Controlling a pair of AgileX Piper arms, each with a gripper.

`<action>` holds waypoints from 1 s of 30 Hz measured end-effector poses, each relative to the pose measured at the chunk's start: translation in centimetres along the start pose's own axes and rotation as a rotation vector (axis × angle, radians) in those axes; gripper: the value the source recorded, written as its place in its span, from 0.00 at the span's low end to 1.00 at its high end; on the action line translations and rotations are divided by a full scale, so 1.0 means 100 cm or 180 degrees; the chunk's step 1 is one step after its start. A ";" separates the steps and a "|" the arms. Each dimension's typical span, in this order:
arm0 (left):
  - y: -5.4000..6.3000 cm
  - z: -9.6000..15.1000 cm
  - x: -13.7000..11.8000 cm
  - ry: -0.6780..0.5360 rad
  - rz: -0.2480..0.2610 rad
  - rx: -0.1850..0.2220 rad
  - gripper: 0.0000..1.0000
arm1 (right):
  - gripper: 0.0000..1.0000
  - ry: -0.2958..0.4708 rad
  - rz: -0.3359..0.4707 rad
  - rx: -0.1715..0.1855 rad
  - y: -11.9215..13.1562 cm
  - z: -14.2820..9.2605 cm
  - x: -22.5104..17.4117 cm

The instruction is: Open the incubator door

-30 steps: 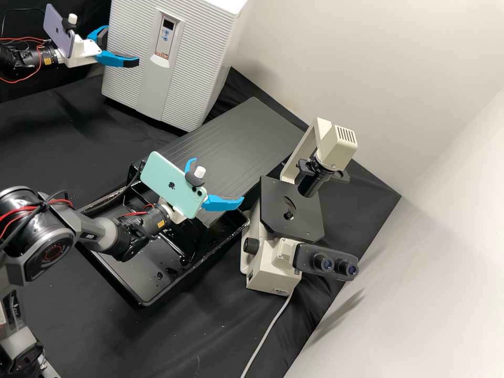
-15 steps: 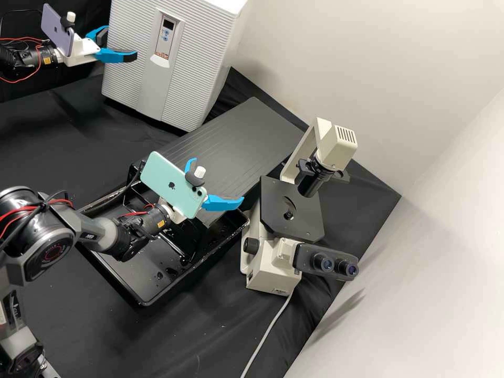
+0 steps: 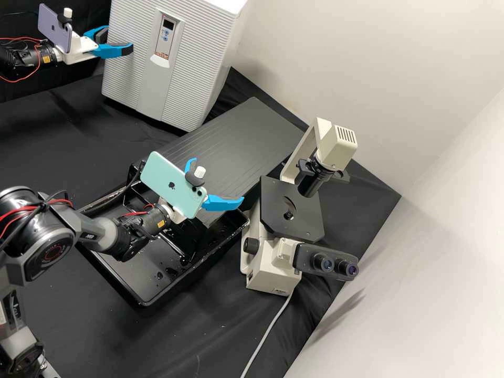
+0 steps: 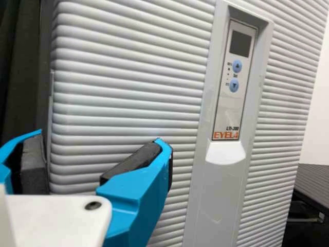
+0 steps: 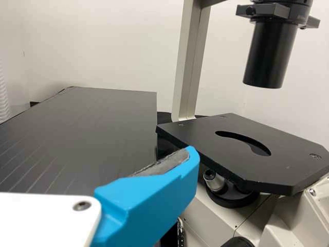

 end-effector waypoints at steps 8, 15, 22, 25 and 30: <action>0.000 0.001 -0.005 0.0013 -0.0001 -0.0057 0.00 | 1.00 0.0000 0.0000 0.0000 0.000 0.000 0.000; 0.000 0.003 -0.013 0.0061 -0.0039 -0.0107 0.00 | 1.00 0.0000 0.0000 0.0000 0.000 0.000 0.000; 0.002 0.005 -0.017 0.0083 -0.0056 -0.0111 0.00 | 1.00 0.0000 0.0000 0.0000 0.000 0.000 0.000; 0.003 0.007 -0.018 0.0080 -0.0063 -0.0113 0.00 | 1.00 0.0000 0.0000 0.0000 0.000 0.000 0.000; 0.002 0.007 -0.020 0.0089 -0.0076 -0.0118 0.00 | 1.00 0.0000 0.0000 0.0003 0.000 0.000 0.000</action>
